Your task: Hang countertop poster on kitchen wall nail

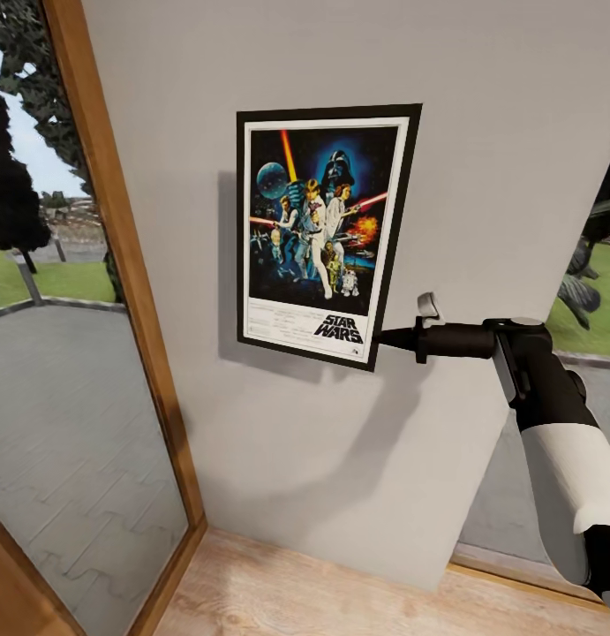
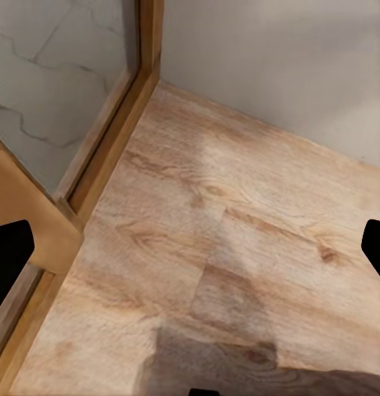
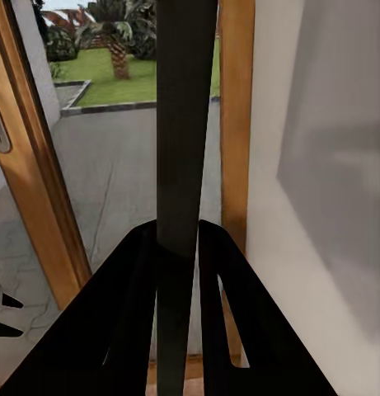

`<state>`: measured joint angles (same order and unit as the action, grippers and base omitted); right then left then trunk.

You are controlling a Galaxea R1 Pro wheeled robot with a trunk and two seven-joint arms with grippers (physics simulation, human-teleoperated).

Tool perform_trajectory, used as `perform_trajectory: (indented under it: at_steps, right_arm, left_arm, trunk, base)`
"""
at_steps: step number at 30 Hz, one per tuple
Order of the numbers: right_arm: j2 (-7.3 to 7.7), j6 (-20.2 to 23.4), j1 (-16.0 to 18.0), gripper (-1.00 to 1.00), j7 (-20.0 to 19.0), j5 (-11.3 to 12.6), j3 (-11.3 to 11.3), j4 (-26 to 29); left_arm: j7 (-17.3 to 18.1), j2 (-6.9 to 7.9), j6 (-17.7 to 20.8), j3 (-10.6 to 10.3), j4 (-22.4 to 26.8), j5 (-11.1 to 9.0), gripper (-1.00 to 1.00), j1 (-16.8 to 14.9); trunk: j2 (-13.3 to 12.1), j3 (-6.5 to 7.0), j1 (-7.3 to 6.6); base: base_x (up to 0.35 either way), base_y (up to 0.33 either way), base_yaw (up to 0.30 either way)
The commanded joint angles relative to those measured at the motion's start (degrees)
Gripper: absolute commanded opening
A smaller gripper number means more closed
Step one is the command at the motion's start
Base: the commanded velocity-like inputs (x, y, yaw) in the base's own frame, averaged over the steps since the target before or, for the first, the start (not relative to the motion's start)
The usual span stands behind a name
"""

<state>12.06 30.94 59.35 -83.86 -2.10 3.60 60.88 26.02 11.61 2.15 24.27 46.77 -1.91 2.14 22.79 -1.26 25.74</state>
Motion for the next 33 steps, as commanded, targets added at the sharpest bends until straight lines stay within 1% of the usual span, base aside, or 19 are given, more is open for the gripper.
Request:
perform_trajectory:
  at_steps: [1,5,12,33]
  right_arm:
    - [-0.02,0.8,0.1,-1.00,-0.4,-0.2,0.1,0.0]
    - [-0.02,0.8,0.1,-1.00,-0.4,-0.2,0.1,0.0]
    - [-0.02,0.8,0.1,-1.00,-0.4,-0.2,0.1,0.1]
    - [-0.02,0.7,0.1,-1.00,-0.4,-0.2,0.1,-0.1]
  left_arm:
    - [0.3,-0.01,0.2,0.1,0.1,-0.2,1.00,0.0]
    - [0.3,-0.01,0.2,0.1,0.1,-0.2,1.00,0.0]
    - [0.3,0.10,0.2,0.1,0.1,-0.2,1.00,0.0]
    - [0.3,0.25,0.2,0.2,0.1,-0.2,1.00,0.0]
  trunk:
    - [0.1,-0.12,0.04]
    - [0.1,-0.12,0.04]
    - [0.1,-0.12,0.04]
    - [0.1,-0.12,0.04]
  base:
    - [0.000,0.000,0.000]
    - [0.016,0.000,0.000]
    - [0.145,0.000,0.000]
    - [0.050,0.000,0.000]
